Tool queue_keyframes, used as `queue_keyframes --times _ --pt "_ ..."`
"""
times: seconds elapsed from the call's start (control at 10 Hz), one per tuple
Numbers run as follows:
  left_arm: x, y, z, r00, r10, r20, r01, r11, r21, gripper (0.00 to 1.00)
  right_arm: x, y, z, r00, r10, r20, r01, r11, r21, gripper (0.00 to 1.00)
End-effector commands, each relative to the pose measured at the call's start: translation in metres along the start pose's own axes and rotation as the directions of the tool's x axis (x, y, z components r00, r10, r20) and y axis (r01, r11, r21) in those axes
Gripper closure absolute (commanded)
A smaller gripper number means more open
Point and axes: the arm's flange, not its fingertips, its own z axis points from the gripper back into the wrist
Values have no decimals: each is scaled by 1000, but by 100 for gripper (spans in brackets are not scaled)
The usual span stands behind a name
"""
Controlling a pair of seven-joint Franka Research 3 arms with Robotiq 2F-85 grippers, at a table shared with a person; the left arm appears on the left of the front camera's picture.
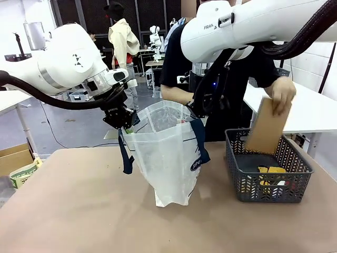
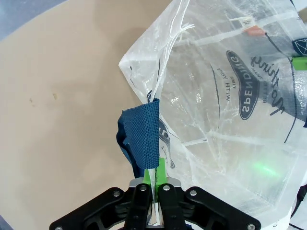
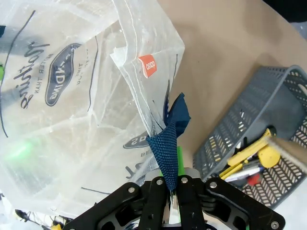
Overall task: Transfer purchased items from the store into the shopping bag.
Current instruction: Move the Reusable shopping bag to the right side of the table.
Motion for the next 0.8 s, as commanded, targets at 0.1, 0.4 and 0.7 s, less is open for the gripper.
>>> queue_keyframes --times 0.1,0.4,0.7 --pt "-2 0 0 1000 11 13 -11 1000 5 100 0 0 0 1000 -6 -1 6 1000 2 100" --pt "-2 0 0 1000 11 13 -11 1000 5 100 0 0 0 1000 -6 -1 6 1000 2 100" --pt "-2 0 0 1000 11 13 -11 1000 5 100 0 0 0 1000 -6 -1 6 1000 2 100"
